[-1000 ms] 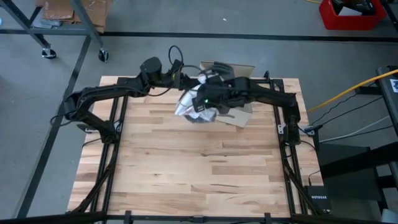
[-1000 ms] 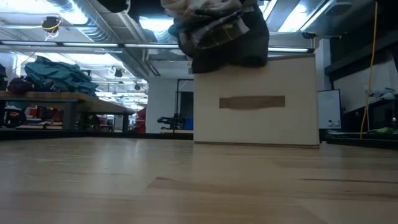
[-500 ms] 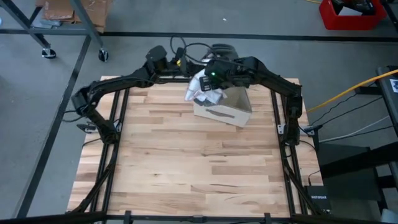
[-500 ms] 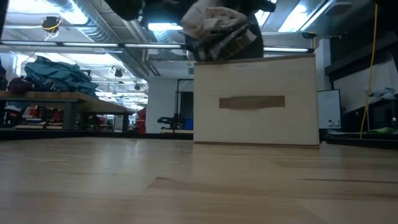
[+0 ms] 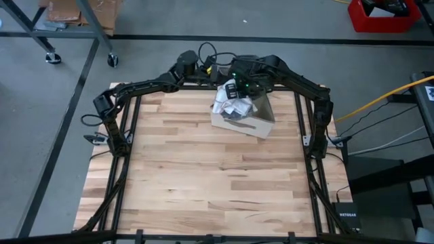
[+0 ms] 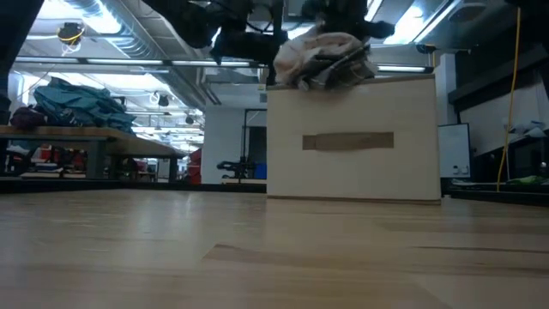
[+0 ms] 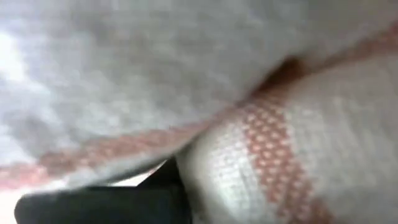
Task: Fold towel
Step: Put the stacked towels into the white laundry organizer
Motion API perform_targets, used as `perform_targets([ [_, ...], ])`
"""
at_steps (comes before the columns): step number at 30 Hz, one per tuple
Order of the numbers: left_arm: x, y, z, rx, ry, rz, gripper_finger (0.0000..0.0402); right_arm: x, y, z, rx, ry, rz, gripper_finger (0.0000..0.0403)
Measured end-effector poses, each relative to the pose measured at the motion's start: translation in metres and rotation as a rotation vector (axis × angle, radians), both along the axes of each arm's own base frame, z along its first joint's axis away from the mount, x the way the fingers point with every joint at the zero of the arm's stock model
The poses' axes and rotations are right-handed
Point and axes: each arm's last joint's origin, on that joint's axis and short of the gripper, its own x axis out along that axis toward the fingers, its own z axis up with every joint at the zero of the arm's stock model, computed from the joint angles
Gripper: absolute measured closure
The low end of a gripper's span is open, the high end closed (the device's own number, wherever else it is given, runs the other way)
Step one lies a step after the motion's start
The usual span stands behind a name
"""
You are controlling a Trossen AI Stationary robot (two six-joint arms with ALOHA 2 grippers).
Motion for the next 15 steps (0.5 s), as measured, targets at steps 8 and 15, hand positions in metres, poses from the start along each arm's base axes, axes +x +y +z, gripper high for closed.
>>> perform_targets([
  [8, 0.011, 0.007, -0.038, -0.005, 0.142, -0.003, 0.04, 0.0, -0.012, -0.04, 0.13, 0.12, -0.001, 0.0323],
  [15, 0.025, 0.014, -0.073, -0.065, 0.206, -0.005, 0.04, -0.006, -0.023, -0.074, 0.197, 0.254, 0.035, 0.0324],
])
